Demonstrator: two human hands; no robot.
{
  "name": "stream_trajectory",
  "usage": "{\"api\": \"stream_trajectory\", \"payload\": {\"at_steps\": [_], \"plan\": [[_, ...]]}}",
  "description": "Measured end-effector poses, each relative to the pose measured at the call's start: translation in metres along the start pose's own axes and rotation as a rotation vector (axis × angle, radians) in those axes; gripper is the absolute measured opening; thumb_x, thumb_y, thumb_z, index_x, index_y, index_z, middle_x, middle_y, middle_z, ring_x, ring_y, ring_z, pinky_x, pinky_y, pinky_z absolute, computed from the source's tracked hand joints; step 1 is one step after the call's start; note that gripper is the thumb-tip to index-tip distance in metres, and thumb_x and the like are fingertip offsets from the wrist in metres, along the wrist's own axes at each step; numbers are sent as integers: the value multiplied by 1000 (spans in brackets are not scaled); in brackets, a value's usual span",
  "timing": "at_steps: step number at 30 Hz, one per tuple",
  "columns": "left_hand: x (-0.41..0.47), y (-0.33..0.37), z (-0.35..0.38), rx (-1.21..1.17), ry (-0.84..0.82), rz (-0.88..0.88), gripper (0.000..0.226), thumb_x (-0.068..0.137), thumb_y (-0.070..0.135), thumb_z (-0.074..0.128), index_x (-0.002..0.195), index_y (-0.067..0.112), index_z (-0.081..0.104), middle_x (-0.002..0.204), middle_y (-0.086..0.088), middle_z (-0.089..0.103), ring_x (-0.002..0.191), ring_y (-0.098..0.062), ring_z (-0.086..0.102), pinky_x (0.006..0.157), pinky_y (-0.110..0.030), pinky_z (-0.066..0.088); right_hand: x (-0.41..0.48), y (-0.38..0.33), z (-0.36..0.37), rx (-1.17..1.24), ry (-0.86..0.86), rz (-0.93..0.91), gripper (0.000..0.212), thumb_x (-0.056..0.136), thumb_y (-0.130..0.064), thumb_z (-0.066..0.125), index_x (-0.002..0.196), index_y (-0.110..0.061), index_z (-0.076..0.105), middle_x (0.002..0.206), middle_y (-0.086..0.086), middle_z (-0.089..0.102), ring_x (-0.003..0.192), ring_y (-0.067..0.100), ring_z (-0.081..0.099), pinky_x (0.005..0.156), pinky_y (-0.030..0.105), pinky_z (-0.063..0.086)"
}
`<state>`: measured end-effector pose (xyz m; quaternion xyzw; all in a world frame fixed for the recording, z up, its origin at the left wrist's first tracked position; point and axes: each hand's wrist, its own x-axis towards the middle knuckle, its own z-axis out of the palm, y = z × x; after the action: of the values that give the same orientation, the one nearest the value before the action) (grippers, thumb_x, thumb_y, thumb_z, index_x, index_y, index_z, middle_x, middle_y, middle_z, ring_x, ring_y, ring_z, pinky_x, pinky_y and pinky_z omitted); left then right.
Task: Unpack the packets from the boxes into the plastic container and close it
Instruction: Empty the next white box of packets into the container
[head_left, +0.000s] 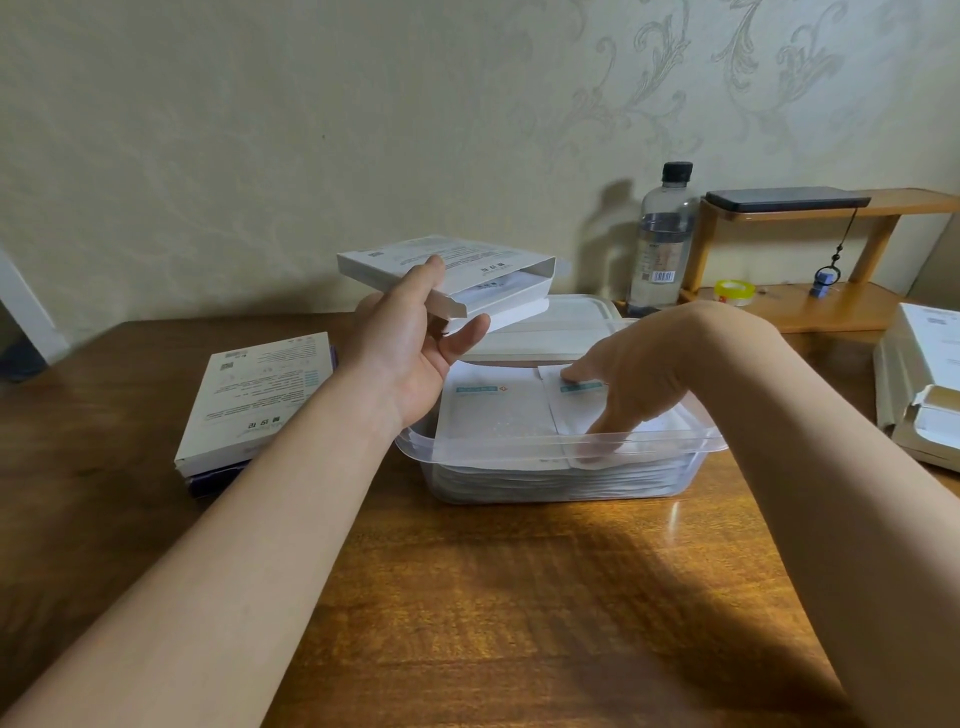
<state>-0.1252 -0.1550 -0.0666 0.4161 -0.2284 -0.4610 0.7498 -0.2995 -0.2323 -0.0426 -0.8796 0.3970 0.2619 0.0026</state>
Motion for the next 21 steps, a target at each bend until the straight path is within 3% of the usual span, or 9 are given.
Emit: {"api": "stream_trajectory", "payload": {"at_steps": [7,12,17,21], "plan": [[-1,0,1,-1,11,11,33,99,21,65,129,8,60,108,-11,71,91,-21,74,49,-22,55,2,0,2,-31,-7,12,94,74,-76,62,147,-21,42,140,4,52,126,26,50,105,40,41],[-2,0,1,1,3,7,33,99,20,64,129,7,60,112,-12,71,97,-25,74,48,-22,55,1,-3,0,-36,-8,30,97,71,-78,62,146,-21,43,140,4,52,126,27,50,108,44,41],[0,0,1,10,6,9,34,99,21,65,130,8,59,120,-15,71,104,-27,73,49,-22,55,-4,-3,-3,-31,-3,81,93,78,-76,57,150,-20,39,148,4,47,133,27,45,111,43,37],[0,0,1,10,1,11,36,99,21,65,131,7,59,117,-14,71,98,-25,73,48,-22,55,-9,-4,-5,4,75,57,93,84,-72,52,157,-24,21,162,1,27,148,26,26,120,44,24]]}}
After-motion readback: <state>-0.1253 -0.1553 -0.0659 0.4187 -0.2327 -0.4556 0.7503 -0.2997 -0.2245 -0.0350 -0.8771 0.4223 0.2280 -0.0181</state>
